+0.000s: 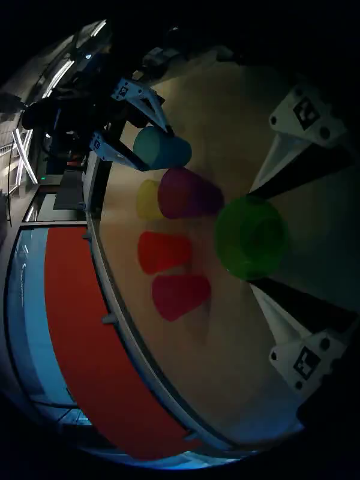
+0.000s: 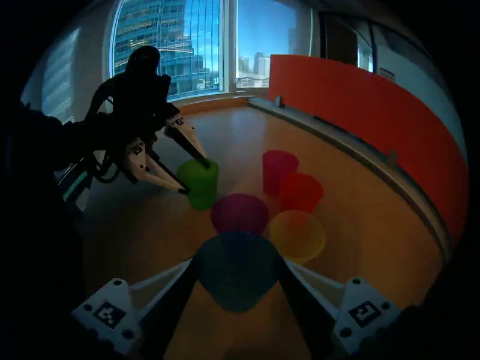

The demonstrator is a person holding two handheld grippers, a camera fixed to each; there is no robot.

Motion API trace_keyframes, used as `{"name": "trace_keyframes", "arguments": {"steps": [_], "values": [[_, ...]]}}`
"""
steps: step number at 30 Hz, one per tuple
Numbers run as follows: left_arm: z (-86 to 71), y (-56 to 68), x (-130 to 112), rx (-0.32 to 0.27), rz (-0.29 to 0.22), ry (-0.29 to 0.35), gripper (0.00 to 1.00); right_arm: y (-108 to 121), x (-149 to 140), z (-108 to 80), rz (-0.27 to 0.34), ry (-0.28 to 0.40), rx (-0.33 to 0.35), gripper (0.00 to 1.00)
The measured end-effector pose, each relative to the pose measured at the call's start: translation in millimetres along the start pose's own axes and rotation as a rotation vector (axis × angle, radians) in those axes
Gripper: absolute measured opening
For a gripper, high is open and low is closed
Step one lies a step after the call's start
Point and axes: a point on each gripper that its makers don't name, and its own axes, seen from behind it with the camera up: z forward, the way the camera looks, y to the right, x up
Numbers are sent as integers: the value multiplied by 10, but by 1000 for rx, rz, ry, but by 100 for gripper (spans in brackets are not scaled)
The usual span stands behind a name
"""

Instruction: Pour water

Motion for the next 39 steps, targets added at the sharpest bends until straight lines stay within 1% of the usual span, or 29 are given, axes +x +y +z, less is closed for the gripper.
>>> {"name": "trace_keyframes", "arguments": {"steps": [3,6,12,20,29,35,39], "values": [[-7,3,5,1,1,2,97,-2,-10,2,-1,-1,-1,94],[-12,13,-7,-4,-1,-2,97,-2,-24,10,2,-1,-2,94],[-27,-8,-45,3,-6,-12,97,-20,-61,30,10,-2,0,94],[-53,-13,-139,10,-7,-36,97,-55,-157,105,18,-12,8,94],[-121,9,-152,2,-36,-24,97,-49,-213,189,37,-6,10,94],[-164,-3,-162,13,-40,-22,97,-41,-225,184,44,-3,13,94],[-190,25,-159,11,-40,-19,97,-42,-246,166,47,-8,12,94]]}}
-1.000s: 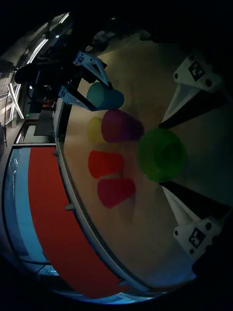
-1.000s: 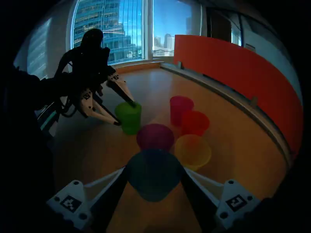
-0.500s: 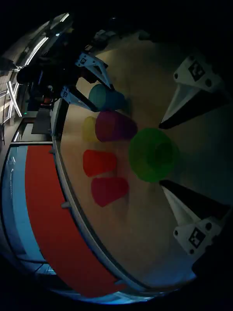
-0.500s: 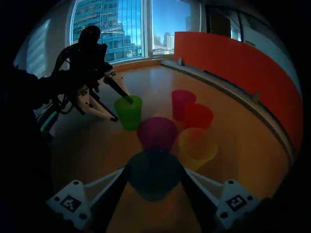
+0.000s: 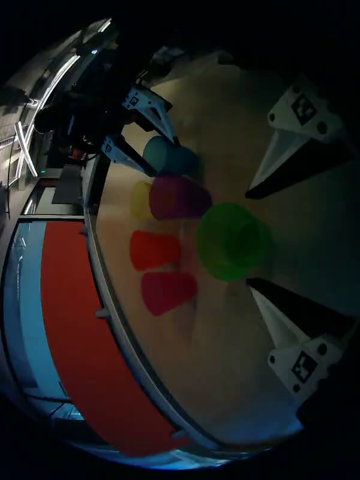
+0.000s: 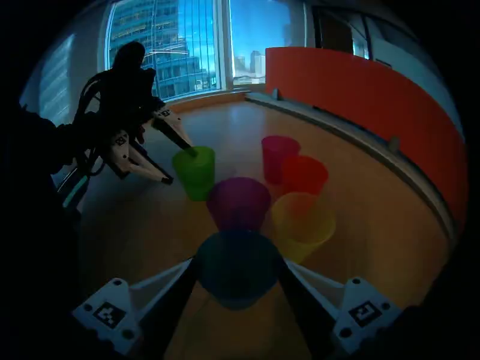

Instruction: Pour water

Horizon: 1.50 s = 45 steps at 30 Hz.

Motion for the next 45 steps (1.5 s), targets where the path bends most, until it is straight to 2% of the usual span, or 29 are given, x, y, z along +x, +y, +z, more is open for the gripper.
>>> {"name": "trace_keyframes", "arguments": {"steps": [16,20,28,37,45], "values": [[-55,66,13,2,-3,12,97,-3,-124,-76,13,-19,-17,94],[-70,72,15,6,-2,16,97,-37,-161,-74,21,-30,-13,100],[-139,66,17,16,-15,29,97,-80,-174,-115,35,-23,-20,100],[-263,64,5,43,-23,45,97,-64,-265,-246,48,-22,-62,100],[-422,38,34,75,-53,86,97,-23,-389,-463,79,-4,-119,100]]}}
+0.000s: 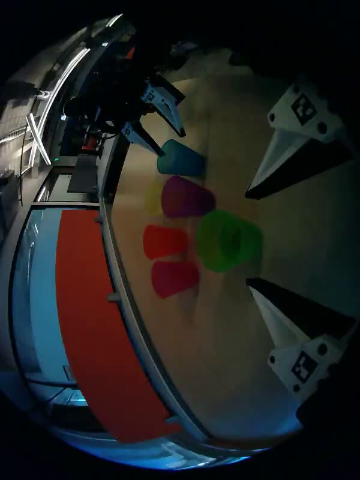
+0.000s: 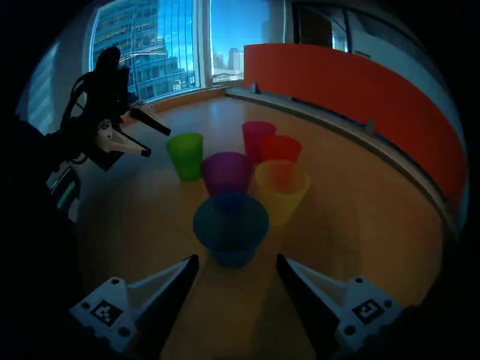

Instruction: Pour water

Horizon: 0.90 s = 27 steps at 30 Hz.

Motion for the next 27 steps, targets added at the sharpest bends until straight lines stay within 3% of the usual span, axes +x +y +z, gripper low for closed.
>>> {"name": "trace_keyframes", "arguments": {"steps": [14,27], "values": [[-278,-85,197,92,-50,122,97,181,280,-487,83,156,-98,100],[-535,-221,424,201,-112,246,97,323,536,-591,122,296,-216,100]]}}
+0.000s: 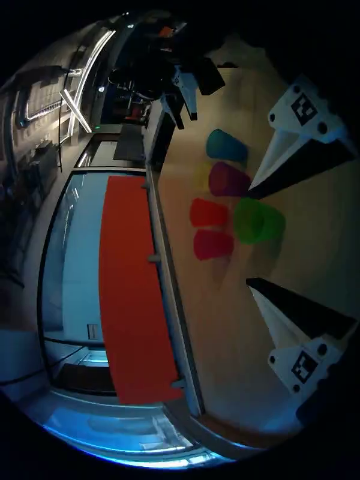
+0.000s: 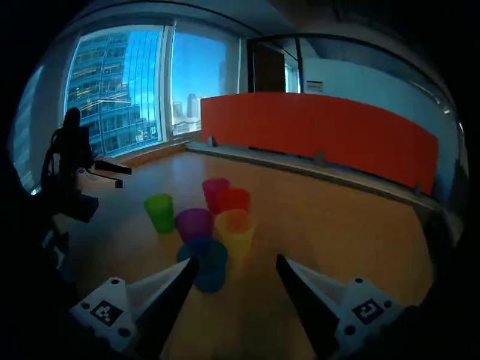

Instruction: Pour water

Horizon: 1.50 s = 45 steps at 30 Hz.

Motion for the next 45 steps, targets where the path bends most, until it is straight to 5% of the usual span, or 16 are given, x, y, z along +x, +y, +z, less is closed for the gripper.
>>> {"name": "trace_keyframes", "arguments": {"steps": [13,29,45], "values": [[-117,-172,174,115,-51,100,97,141,265,42,-12,111,-151,100],[-218,-423,481,291,-67,241,97,629,492,-21,32,241,-449,100],[-349,-587,743,450,-16,352,97,646,812,-87,54,366,-551,99]]}}
